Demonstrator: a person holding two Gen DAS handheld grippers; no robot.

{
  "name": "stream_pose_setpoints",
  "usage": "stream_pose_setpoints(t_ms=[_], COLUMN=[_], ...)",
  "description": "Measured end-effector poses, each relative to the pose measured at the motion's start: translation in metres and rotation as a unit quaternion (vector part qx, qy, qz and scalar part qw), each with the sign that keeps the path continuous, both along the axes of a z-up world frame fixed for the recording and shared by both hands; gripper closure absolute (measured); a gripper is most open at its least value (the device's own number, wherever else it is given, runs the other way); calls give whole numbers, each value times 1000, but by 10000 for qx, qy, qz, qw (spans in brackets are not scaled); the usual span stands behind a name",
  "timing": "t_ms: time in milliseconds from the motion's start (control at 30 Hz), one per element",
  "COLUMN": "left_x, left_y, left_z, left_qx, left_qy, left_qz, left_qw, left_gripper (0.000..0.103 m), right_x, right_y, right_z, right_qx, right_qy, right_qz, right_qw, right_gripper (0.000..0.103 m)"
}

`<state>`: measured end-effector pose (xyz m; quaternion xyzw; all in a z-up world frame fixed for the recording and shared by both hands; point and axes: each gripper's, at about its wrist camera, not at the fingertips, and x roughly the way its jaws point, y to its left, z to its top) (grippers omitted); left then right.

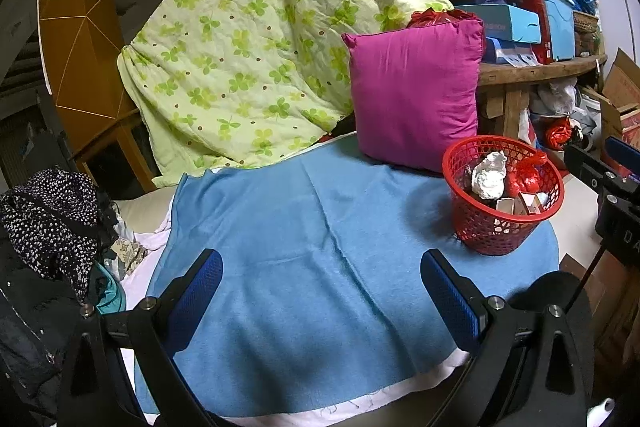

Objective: Collect trash

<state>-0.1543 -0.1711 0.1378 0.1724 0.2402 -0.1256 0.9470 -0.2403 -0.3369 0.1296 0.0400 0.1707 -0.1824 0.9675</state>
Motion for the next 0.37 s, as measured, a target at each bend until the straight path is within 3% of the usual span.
stream_pose_setpoints(t_ms=[267, 367], left_x=[14, 34], left_y=[-1, 14], left_z=[-4, -7], left_qx=[-85, -415], left_qy=[8, 88], left_qz=[-131, -11], left_qw=[9999, 9991], left_gripper=[4, 4], right_x=[7, 21], right_y=[1, 6], right_z=[-1, -1], right_qx=[-10, -31], right_qy=[8, 40], right_qz=[19, 165], right_qw=[10000, 9999], right_gripper=[32, 32])
